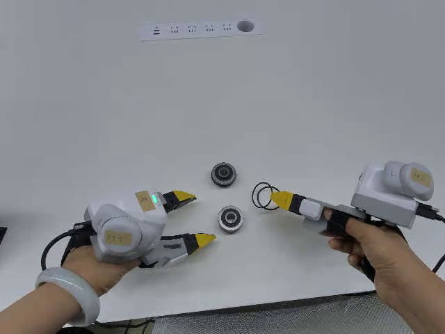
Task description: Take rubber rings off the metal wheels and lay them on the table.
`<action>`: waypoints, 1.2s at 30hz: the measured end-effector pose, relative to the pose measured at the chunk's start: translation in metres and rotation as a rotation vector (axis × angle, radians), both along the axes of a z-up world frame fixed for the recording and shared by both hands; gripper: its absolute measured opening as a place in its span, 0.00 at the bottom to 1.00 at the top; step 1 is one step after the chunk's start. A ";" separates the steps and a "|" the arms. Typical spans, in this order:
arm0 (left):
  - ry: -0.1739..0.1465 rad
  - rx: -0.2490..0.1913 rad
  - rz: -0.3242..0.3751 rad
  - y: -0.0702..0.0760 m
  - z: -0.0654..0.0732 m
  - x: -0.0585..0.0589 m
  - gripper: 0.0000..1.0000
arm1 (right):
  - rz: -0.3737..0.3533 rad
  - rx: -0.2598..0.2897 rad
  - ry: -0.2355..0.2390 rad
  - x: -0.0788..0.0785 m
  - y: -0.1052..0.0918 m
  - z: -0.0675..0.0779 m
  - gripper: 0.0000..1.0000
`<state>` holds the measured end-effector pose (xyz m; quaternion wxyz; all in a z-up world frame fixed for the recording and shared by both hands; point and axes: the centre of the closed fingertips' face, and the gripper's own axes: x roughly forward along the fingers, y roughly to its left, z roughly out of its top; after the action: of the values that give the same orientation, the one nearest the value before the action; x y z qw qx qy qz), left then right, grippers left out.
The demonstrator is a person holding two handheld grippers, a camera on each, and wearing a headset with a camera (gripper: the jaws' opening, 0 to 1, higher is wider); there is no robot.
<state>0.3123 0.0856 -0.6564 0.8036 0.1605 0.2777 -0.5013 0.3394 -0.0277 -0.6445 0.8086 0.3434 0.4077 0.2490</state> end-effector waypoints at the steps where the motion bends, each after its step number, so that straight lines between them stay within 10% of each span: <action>1: -0.001 0.001 0.001 0.000 0.000 0.000 0.44 | -0.004 -0.006 0.001 0.001 -0.002 -0.002 0.02; 19: 0.004 0.004 0.006 0.002 -0.001 0.002 0.44 | 0.053 -0.198 -0.059 0.002 -0.014 -0.017 0.16; 36: -0.035 -0.026 0.054 -0.002 0.015 0.033 0.39 | 0.082 -0.145 -0.084 0.016 0.008 -0.004 0.16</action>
<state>0.3455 0.0833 -0.6415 0.8236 0.1512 0.2611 -0.4803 0.3559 -0.0196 -0.6482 0.8368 0.2564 0.4043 0.2656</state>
